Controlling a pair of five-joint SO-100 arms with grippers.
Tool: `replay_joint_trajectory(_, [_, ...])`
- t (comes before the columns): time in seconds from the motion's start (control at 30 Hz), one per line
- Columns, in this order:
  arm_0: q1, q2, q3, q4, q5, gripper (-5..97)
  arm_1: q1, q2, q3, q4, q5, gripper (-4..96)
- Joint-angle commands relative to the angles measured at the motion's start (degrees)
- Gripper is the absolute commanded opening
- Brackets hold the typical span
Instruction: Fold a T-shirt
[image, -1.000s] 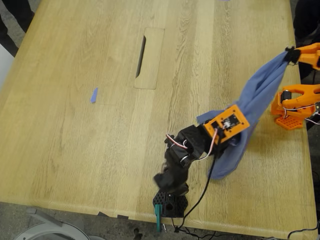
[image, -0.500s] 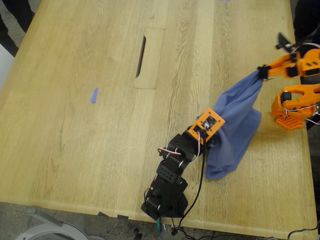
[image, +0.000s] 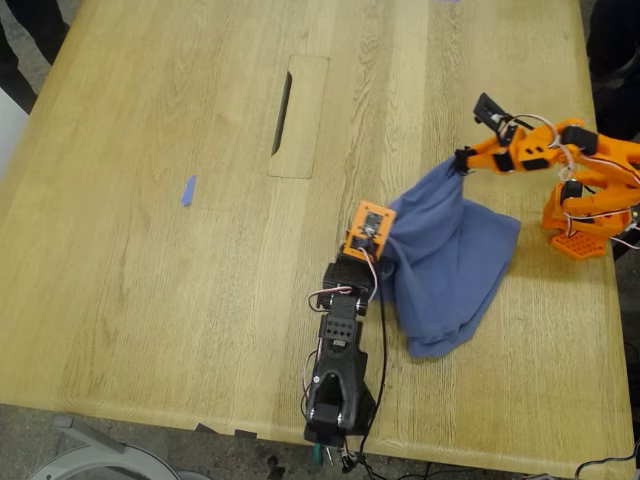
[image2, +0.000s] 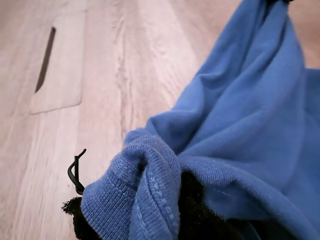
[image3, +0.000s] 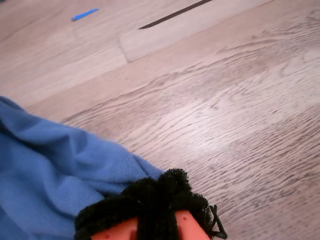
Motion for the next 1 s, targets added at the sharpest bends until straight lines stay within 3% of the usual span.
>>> replay_joint_trajectory(0.0, [-3.87,-6.5,-0.18,-12.66,0.35,0,2.72,-2.46,1.76,-7.91,-0.53,-0.1])
replay_joint_trajectory(0.2, [-9.05,-25.93,-5.45,-27.42,0.26,0,8.26,-16.44,0.44,-23.47,-0.44,-0.1])
replay_joint_trajectory(0.43, [-14.33,-45.7,-18.46,-35.24,0.26,0,11.87,-30.94,-4.75,-33.66,-0.7,-0.1])
replay_joint_trajectory(0.97, [-23.99,-72.77,-47.99,-40.78,0.7,0,16.0,-67.32,-30.94,-56.25,-0.97,-0.1])
